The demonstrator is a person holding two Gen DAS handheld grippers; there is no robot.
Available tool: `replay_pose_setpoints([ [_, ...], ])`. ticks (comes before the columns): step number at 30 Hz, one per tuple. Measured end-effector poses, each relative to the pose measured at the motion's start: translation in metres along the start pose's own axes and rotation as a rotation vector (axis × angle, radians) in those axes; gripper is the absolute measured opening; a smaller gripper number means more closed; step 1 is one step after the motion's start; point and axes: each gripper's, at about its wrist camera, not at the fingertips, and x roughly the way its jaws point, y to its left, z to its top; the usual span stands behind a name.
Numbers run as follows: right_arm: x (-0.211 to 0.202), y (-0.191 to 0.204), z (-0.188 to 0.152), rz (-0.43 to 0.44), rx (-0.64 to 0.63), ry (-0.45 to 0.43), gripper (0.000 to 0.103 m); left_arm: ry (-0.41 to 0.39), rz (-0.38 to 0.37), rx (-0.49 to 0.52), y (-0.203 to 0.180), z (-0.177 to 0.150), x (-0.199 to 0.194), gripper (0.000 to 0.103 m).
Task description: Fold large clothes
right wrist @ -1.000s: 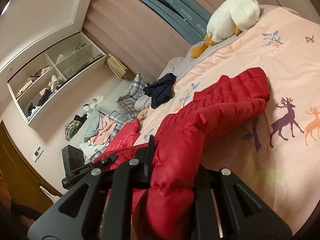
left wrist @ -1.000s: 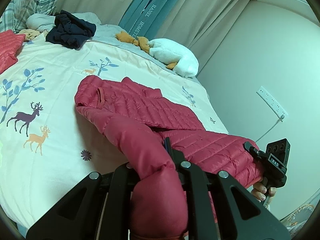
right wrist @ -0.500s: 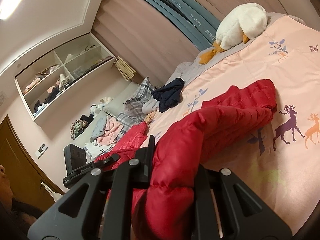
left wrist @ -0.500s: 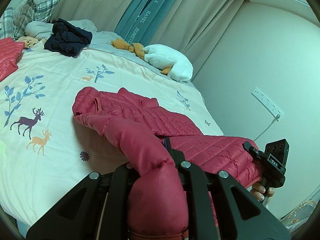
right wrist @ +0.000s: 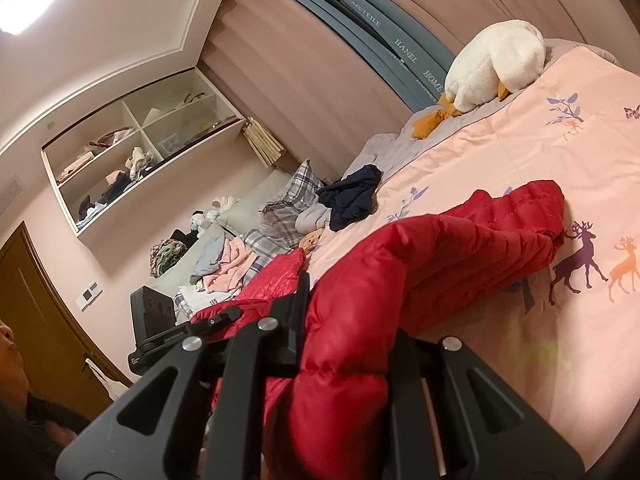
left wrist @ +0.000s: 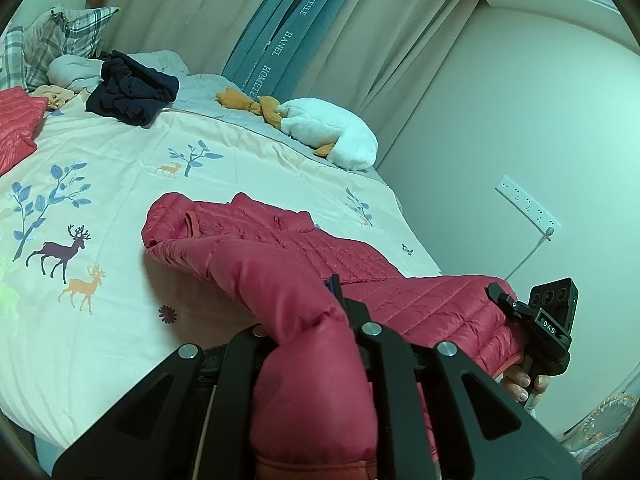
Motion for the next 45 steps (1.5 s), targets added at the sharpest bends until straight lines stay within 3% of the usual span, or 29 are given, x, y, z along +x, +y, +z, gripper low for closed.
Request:
replay_pose_setpoints([
  [24,-0.001,0.0,0.004,0.025,-0.024,-0.008,0.012,-0.006,-0.014,-0.005,-0.006,0.0,-0.012,0.012],
  [45,0.001,-0.007,0.001,-0.016,0.032,-0.007,0.013,0.029,0.024,-0.021,-0.004,0.004,0.002,0.013],
])
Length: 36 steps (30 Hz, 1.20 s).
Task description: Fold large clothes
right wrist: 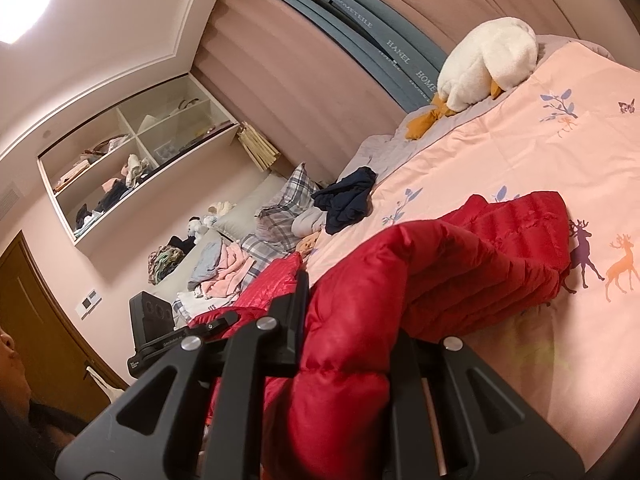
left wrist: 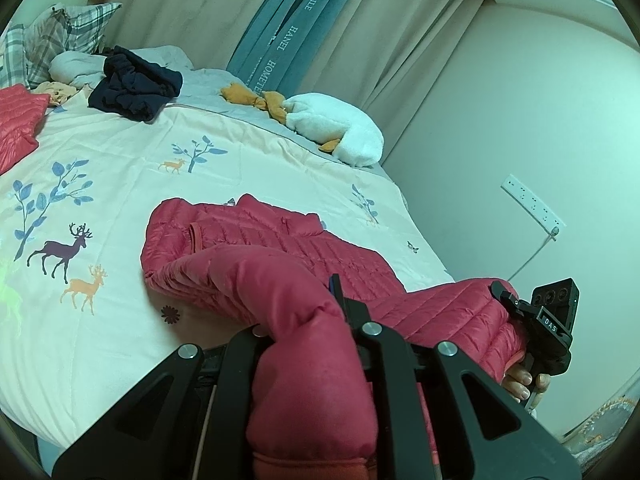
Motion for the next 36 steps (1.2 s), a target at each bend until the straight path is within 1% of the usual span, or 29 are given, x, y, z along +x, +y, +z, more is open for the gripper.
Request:
replay_pose_setpoints([
  [9,0.004,-0.004,0.002,-0.036,0.025,-0.019,0.013,-0.007,0.034,-0.002,0.005,0.007,0.013,0.013],
  [21,0.026,-0.02,0.014,-0.13,0.037,-0.045,0.014,-0.015,0.083,-0.028,0.022,0.027,0.046,0.013],
  [29,0.042,-0.046,0.028,-0.194,0.05,-0.066,0.014,-0.024,0.135,-0.034,0.036,0.041,0.067,0.013],
  [36,0.065,-0.071,0.041,-0.256,0.037,-0.051,0.014,-0.006,0.169,-0.049,0.051,0.053,0.103,0.013],
])
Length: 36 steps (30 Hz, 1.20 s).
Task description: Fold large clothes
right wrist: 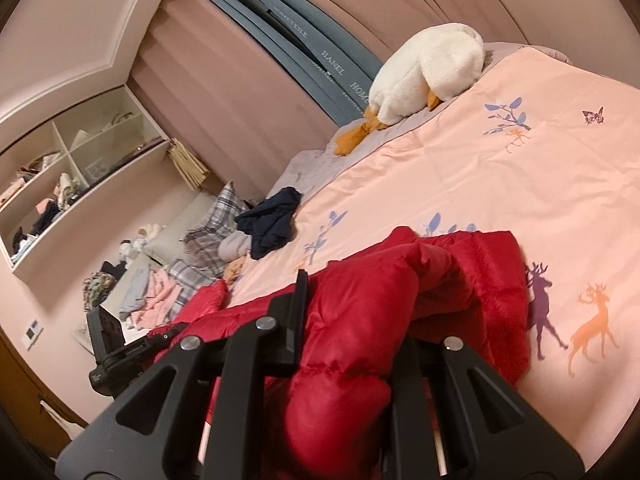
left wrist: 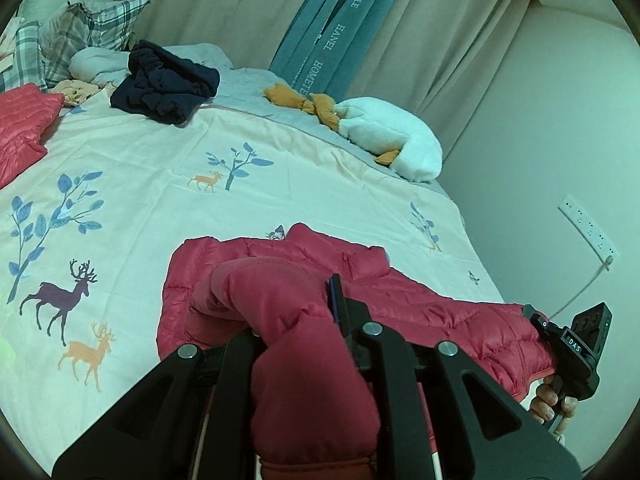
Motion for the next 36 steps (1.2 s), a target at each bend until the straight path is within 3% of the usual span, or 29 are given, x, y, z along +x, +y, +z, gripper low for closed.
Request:
replay_pose_setpoints([
  [10,0.057,-0.022,0.019,-0.093,-0.027,0.054,0.014,0.055,0.092,-0.02,0.015,0.014,0.061,0.013],
  [17,0.087,-0.039,0.023,-0.155,-0.025,0.089,0.014,0.091,0.178,0.025,0.013,0.017,0.098,0.013],
  [36,0.138,-0.057,0.037,-0.238,-0.029,0.135,0.014,0.116,0.27,0.071,0.016,0.028,0.146,0.013],
])
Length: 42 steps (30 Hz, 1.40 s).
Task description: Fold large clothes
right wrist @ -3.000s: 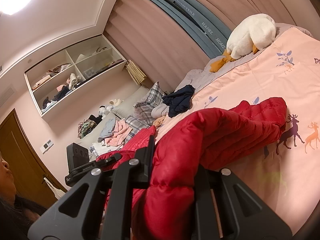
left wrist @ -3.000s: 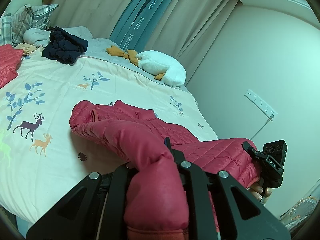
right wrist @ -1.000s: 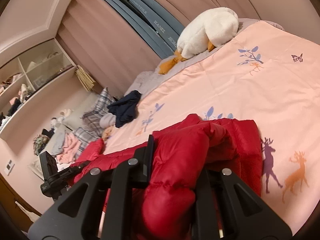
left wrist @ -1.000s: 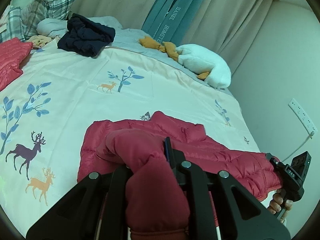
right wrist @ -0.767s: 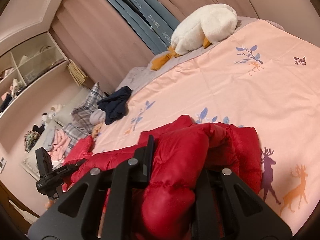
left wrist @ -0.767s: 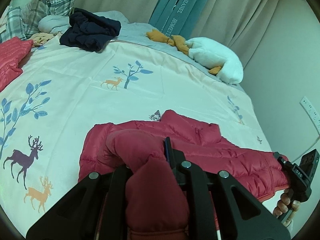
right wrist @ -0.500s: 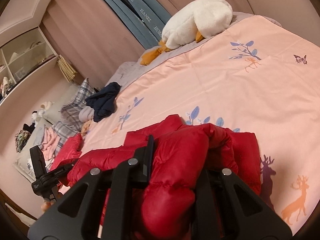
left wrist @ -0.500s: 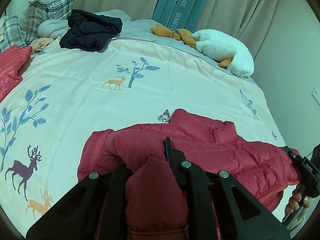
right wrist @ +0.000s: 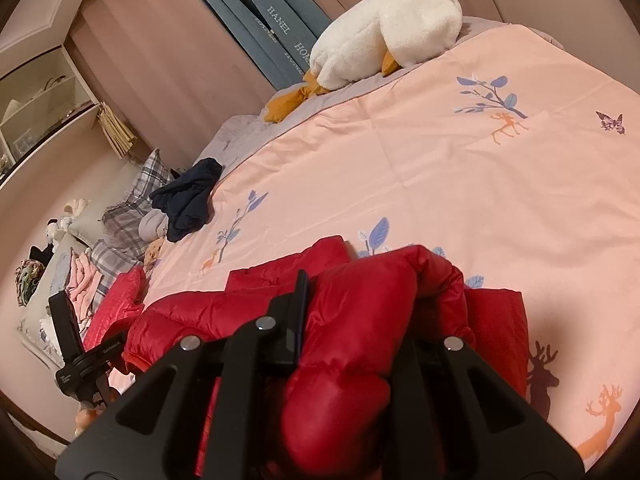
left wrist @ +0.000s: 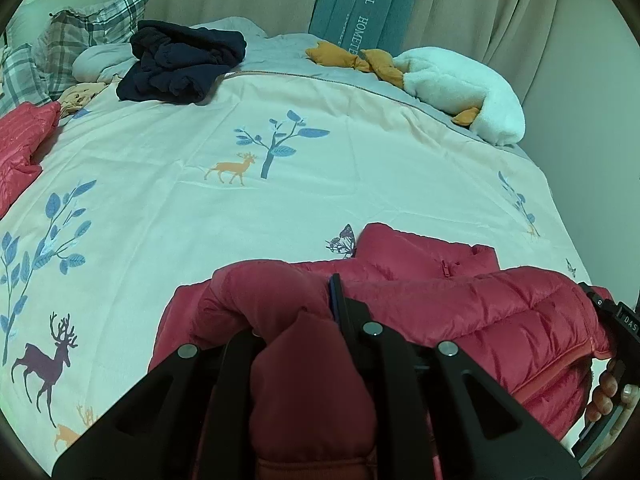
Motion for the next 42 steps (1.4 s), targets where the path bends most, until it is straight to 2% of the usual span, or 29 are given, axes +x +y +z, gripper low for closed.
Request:
replay_pose_setpoints([
  [19,0.043,-0.017,0.001,-0.055,0.044,0.108,0.015,0.059,0.044,0.019,-0.002,0.001,0.034,0.017],
  [27,0.052,-0.027,0.003,-0.037,0.1,0.135,0.019,0.078,0.034,0.002,0.0,0.002,0.041,0.018],
  [30,0.05,-0.029,0.004,-0.005,0.134,0.135,0.028,0.083,0.019,-0.017,0.003,0.004,0.042,0.019],
  [32,0.048,-0.029,0.006,0.031,0.155,0.131,0.047,0.084,0.001,-0.035,0.005,0.006,0.041,0.021],
  [35,0.044,-0.024,0.009,0.061,0.164,0.117,0.07,0.08,-0.02,-0.057,0.008,0.007,0.038,0.023],
  [37,0.042,-0.017,0.012,0.067,0.155,0.11,0.08,0.072,-0.031,-0.071,0.009,0.007,0.035,0.025],
  [42,0.035,-0.008,0.018,0.068,0.153,0.088,0.084,0.042,-0.068,-0.112,0.014,0.012,0.021,0.037],
])
